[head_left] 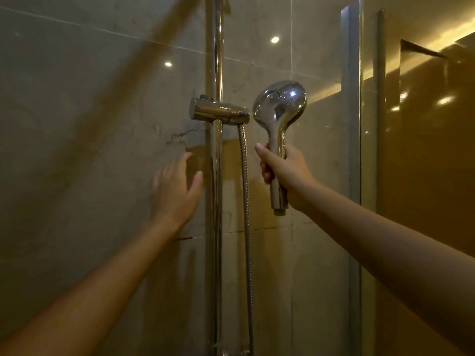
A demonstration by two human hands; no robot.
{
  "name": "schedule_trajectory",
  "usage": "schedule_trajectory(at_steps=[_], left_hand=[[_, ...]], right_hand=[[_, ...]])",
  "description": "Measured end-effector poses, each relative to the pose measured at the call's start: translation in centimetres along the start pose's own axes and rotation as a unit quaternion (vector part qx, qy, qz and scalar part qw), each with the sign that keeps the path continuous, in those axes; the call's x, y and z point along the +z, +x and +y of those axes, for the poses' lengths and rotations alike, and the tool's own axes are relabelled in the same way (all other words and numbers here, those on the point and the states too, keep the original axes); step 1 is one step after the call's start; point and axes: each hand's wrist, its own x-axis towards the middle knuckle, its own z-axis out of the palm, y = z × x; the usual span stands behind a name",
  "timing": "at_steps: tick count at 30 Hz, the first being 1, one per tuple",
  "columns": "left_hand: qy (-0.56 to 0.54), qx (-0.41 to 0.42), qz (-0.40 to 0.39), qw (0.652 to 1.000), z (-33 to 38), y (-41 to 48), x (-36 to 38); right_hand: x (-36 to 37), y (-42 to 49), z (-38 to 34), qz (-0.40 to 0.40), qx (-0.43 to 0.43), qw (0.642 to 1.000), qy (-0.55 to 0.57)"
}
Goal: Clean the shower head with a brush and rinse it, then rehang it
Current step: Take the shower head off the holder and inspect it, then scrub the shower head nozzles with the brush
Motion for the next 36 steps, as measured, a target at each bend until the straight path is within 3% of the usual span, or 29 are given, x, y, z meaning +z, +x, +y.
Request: schedule_trajectory(at_steps=[2, 4, 6, 8, 10, 15, 18, 20, 26, 28, 31, 33, 36], left_hand=[[-0.148, -0.019, -0.028, 0.988, 3.3, -3.0, -0.1], [-0.269, -0.067, -0.121, 0.953, 6.1, -6.5, -0.3], [-0.399, -0.151, -0.208, 0.880, 8.2, -10.0, -0.6], [-0.490, -0.236, -0.229, 0.807, 9.3, -13.4, -0.6], [-0.483, -0.288, -0.200, 0.802, 9.9, -16.6, -0.7], [-0.336, -0.389, -0.128, 0.848, 8.1, -24.0, -1.2], [-0.272, -0.397, -0.069, 0.874, 7.0, -27.9, -3.8], [-0.247, -0.421, -0.054, 0.871, 6.1, -30.4, -5.5], [-0.229, -0.496, -0.093, 0.832, 2.2, -38.2, -12.0], [-0.220, -0.520, -0.126, 0.816, 0.7, -40.1, -13.9], [-0.250, -0.555, -0.170, 0.775, -1.9, -42.2, -16.0], [-0.293, -0.567, -0.195, 0.744, -3.3, -43.3, -16.6], [-0.291, -0.611, -0.227, 0.701, -4.9, -44.7, -16.3]], right_hand=[[0.2, -1.9, 0.1, -0.036, 0.050, 0.997, 0.045], [0.6, -4.2, 0.3, -0.088, 0.101, 0.985, 0.110], [1.1, -6.7, 1.1, -0.117, 0.115, 0.982, 0.096], [1.5, -9.2, 2.5, -0.144, 0.102, 0.984, 0.033], [1.9, -11.9, 4.0, -0.164, 0.099, 0.981, 0.000], [3.7, -17.9, 8.1, -0.218, 0.088, 0.972, -0.021], [6.1, -20.7, 9.8, -0.230, 0.071, 0.969, -0.057], [8.1, -22.8, 10.8, -0.252, 0.084, 0.962, -0.058], [14.2, -28.7, 13.0, -0.417, 0.067, 0.899, -0.117], [15.6, -29.0, 12.9, -0.501, 0.080, 0.842, -0.182], [18.1, -28.7, 11.5, -0.586, 0.009, 0.757, -0.289], [20.8, -28.5, 9.9, -0.573, -0.056, 0.748, -0.330], [26.0, -28.3, 7.8, -0.530, -0.128, 0.761, -0.352]])
